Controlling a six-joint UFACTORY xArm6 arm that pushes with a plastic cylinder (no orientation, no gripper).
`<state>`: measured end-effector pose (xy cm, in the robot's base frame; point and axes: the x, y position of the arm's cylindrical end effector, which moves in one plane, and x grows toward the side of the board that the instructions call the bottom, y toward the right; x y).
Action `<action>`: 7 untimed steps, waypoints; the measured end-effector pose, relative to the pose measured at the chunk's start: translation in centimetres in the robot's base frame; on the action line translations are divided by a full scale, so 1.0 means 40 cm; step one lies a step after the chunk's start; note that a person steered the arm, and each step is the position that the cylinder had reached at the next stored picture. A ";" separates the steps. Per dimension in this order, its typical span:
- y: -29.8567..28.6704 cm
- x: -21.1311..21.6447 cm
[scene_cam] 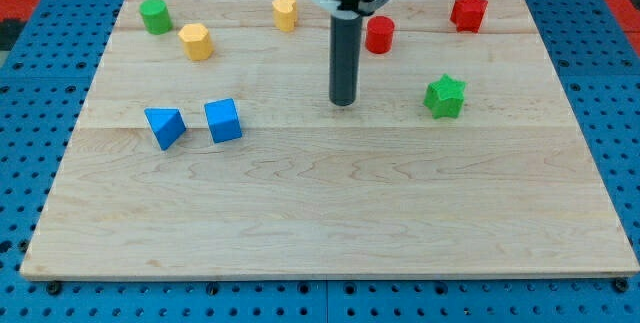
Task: Slide the green star towards the center
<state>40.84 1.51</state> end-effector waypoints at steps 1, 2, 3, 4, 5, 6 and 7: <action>-0.031 0.084; -0.030 0.064; -0.045 -0.052; -0.018 -0.080; 0.143 -0.179; 0.417 -0.191; 0.542 -0.104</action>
<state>36.67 23.20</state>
